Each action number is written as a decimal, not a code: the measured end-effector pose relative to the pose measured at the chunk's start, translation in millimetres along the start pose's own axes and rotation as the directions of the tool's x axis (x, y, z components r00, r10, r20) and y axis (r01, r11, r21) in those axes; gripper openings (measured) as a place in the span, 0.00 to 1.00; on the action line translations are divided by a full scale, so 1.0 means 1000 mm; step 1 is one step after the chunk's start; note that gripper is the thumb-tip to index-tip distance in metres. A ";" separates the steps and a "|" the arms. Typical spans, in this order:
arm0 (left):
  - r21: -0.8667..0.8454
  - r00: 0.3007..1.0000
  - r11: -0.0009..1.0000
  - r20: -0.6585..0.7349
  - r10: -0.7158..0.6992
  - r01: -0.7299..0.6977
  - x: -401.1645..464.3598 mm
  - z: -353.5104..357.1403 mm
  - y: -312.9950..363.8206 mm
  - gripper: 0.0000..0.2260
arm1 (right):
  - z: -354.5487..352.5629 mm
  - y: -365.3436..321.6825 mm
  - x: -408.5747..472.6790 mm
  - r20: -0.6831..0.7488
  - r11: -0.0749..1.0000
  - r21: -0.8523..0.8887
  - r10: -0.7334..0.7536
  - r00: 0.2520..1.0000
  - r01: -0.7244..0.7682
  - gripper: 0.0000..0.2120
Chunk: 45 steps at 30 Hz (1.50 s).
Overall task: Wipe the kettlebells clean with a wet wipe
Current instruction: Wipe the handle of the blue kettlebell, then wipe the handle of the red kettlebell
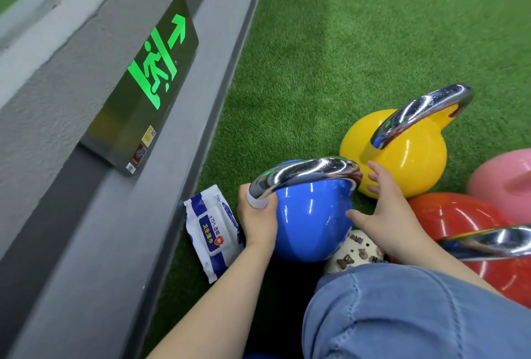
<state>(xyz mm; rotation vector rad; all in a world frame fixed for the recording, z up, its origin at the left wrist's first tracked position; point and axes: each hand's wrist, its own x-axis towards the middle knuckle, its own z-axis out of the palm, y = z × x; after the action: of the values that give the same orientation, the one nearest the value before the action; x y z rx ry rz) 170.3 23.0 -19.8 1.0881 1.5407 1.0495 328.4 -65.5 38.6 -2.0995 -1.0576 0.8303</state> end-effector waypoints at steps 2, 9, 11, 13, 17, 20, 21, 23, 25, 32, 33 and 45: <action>-0.019 0.999 0.999 -0.001 -0.043 0.043 -0.003 0.002 0.002 0.13 | -0.002 0.000 -0.002 -0.003 1.000 0.000 0.013 1.000 -0.013 0.42; 0.053 0.969 0.999 0.246 -0.025 0.012 0.008 -0.013 0.017 0.08 | -0.006 0.000 -0.004 -0.020 1.000 0.015 0.015 1.000 -0.015 0.42; 0.099 0.917 0.995 0.399 -0.009 -0.033 0.016 -0.020 0.028 0.08 | -0.005 -0.001 -0.004 -0.023 0.999 0.035 0.018 1.000 -0.018 0.41; 0.205 0.875 0.968 0.484 0.027 -0.143 0.021 -0.025 0.043 0.08 | -0.005 -0.002 -0.004 -0.030 0.998 0.060 0.019 0.999 -0.017 0.41; 0.361 0.881 0.873 0.450 0.145 -0.328 0.012 -0.018 0.064 0.14 | -0.005 -0.004 -0.004 -0.058 0.992 0.121 0.041 0.997 -0.033 0.40; 0.564 0.869 0.689 0.451 0.204 -0.455 0.003 -0.009 0.077 0.09 | -0.009 -0.006 -0.004 -0.081 0.978 0.201 0.080 0.993 -0.063 0.40; 0.638 0.841 0.565 0.492 0.224 -0.524 0.002 -0.007 0.083 0.08 | -0.010 -0.007 -0.005 -0.086 0.970 0.232 0.093 0.992 -0.070 0.40; 0.700 0.753 0.278 0.602 0.264 -0.658 -0.001 0.003 0.094 0.08 | -0.015 -0.009 -0.007 -0.094 0.953 0.290 0.118 0.989 -0.086 0.37; 0.673 0.663 0.055 0.707 0.247 -0.738 -0.006 0.017 0.104 0.10 | -0.018 -0.011 -0.008 -0.091 0.931 0.350 0.138 0.986 -0.098 0.31; 0.514 0.516 -0.292 0.853 0.077 -0.806 -0.033 0.072 0.119 0.13 | -0.039 -0.004 -0.027 -0.142 0.878 0.468 0.191 0.971 -0.104 0.13; 0.484 0.497 -0.305 0.867 0.040 -0.820 -0.036 0.079 0.120 0.14 | -0.042 -0.002 -0.030 -0.153 0.873 0.475 0.200 0.968 -0.105 0.12; 0.376 0.324 0.487 0.927 -0.190 -0.788 -0.040 0.119 0.148 0.14 | -0.074 0.009 -0.062 -0.146 0.783 0.610 0.261 0.954 -0.121 0.09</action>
<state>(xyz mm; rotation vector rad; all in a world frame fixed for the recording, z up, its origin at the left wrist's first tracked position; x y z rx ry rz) 315.8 34.0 108.7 2.2814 0.6899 -0.3394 359.5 -140.9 91.0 -1.7071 -0.3800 0.8604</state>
